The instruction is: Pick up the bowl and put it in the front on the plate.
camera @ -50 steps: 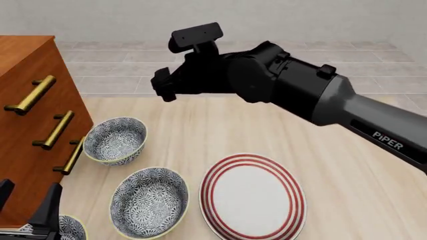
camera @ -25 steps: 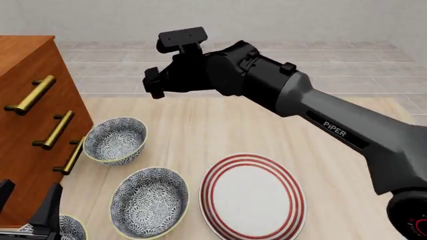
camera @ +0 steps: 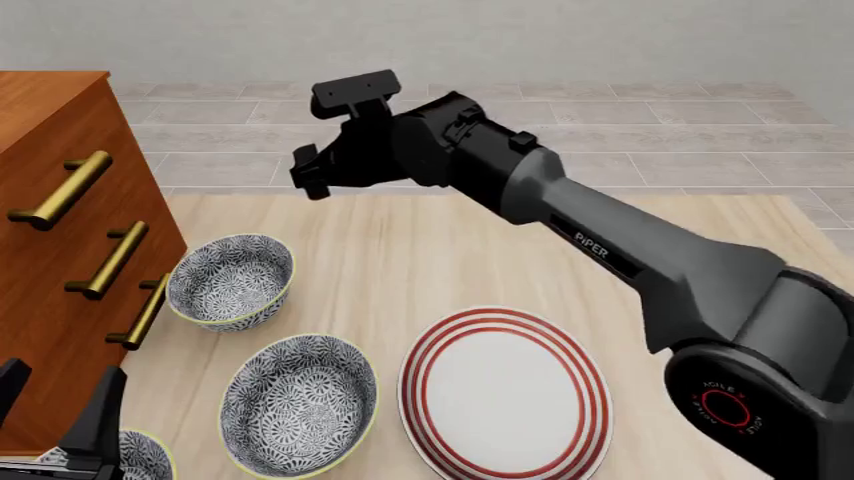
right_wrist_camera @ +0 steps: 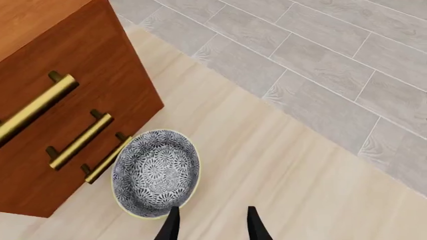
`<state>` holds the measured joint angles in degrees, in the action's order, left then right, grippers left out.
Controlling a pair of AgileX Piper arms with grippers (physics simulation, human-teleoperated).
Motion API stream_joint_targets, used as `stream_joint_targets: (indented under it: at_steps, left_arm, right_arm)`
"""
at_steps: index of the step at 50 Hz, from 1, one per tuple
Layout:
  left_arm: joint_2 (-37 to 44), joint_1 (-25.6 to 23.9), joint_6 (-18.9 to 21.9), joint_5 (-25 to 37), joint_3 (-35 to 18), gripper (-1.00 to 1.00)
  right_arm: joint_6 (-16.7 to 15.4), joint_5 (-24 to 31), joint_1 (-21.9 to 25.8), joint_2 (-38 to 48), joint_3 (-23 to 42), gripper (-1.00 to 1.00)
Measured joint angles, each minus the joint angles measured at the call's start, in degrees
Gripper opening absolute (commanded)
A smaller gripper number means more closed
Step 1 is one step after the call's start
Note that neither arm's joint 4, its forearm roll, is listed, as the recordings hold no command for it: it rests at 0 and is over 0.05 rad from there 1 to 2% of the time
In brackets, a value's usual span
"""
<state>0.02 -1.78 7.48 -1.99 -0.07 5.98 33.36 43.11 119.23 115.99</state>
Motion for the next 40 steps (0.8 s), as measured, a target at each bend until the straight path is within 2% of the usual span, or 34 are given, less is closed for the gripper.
stream_joint_targets:
  at_steps: [16,34,40]
  left_arm:
    - [0.00,-0.35,0.41,0.09,0.04,1.00]
    - [0.00,-0.38,0.56,0.13,0.05,1.00]
    - [0.00,-0.38,0.62,0.16,0.05,1.00]
  right_arm:
    - [-1.48,6.19,0.48,8.02,12.87,1.00]
    - [-1.36,16.39,0.52,19.58,34.04,1.00]
    - [-1.06,18.73,0.56,22.73,39.31,1.00]
